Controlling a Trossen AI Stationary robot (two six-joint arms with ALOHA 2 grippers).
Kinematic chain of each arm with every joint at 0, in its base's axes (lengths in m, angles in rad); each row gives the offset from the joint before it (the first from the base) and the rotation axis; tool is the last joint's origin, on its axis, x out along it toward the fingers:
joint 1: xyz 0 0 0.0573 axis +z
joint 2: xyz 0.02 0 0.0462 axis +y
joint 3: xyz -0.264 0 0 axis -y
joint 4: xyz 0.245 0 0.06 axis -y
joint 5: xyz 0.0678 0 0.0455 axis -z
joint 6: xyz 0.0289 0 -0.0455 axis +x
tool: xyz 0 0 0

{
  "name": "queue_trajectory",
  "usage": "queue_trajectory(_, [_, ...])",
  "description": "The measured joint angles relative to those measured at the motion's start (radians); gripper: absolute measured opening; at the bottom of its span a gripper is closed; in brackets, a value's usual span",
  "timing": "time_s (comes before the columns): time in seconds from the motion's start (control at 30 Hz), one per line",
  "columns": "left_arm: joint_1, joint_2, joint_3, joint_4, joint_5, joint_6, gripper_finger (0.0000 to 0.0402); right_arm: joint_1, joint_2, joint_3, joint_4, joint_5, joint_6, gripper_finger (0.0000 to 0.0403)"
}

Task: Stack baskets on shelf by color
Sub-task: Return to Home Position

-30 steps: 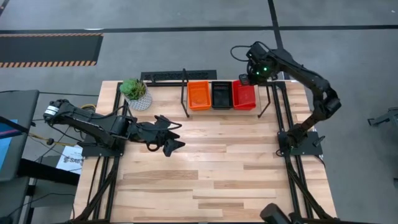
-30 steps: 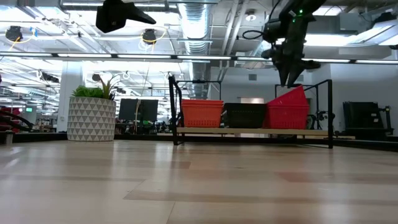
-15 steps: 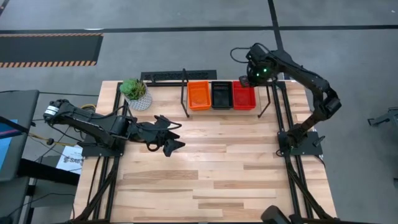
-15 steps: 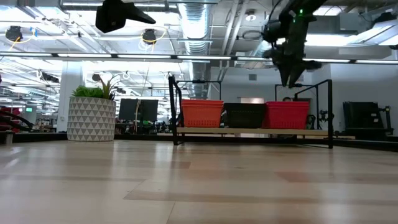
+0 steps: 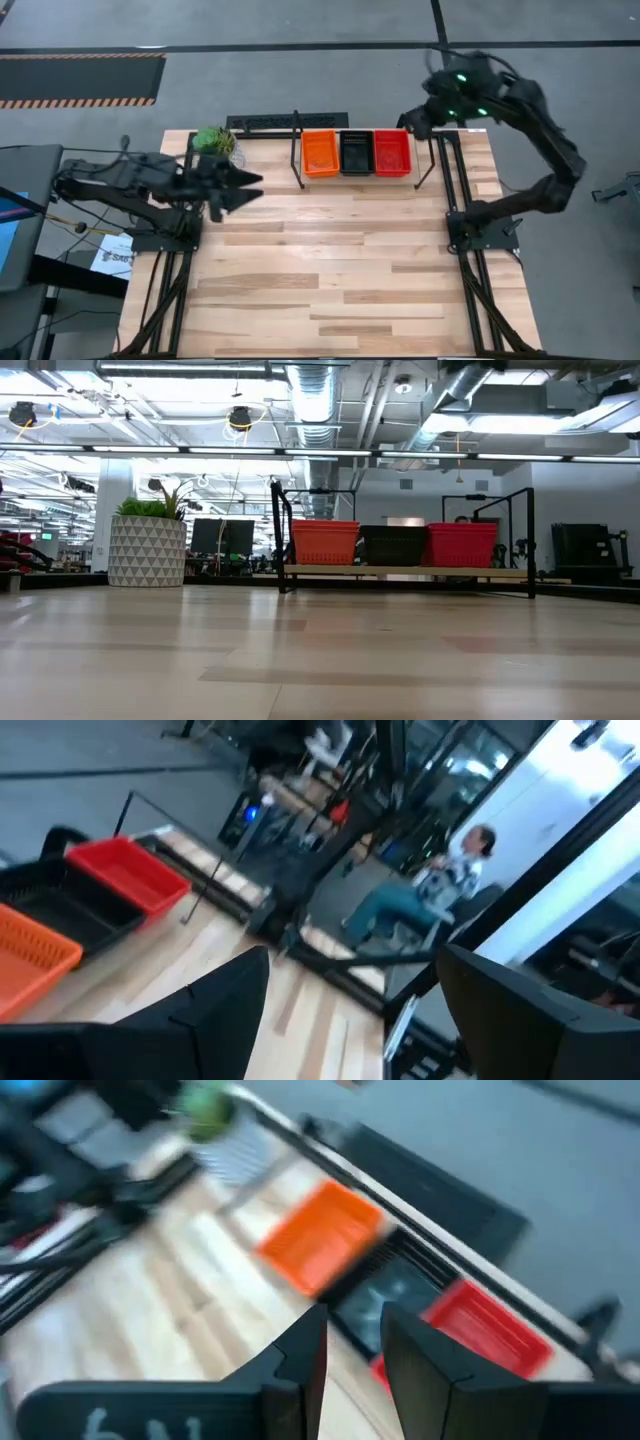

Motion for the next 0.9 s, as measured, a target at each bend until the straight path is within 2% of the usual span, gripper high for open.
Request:
queue_trajectory(0.2, [0.000, -0.078, 0.000, -0.011, -0.043, 0.001, 0.0279, 0.147, -0.129, -0.012, -0.002, -0.004, 0.040, 0.0118])
queue_trajectory(0.27, [-0.004, -0.082, -0.008, 0.002, -0.079, 0.089, 0.0279, 0.209, -0.170, -0.053, 0.047, -0.002, 0.026, 0.0118])
queue_trajectory(0.33, [-0.009, -0.099, -0.037, 0.018, -0.103, 0.171, 0.0279, 0.273, -0.210, -0.130, 0.170, -0.003, 0.038, 0.0118])
queue_trajectory(0.47, [-0.003, -0.166, -0.183, 0.125, -0.114, 0.194, 0.0279, 0.375, -0.318, -0.377, 0.448, -0.008, 0.087, 0.0118])
queue_trajectory(0.73, [-0.006, -0.367, -0.663, 0.453, -0.058, 0.083, 0.0279, 0.477, -0.587, -0.984, 0.981, 0.017, 0.267, 0.0118])
queue_trajectory(0.9, [-0.031, -0.465, -0.868, 0.616, -0.048, 0.062, 0.0279, 0.544, -0.700, -1.306, 1.336, 0.046, 0.348, 0.0118])
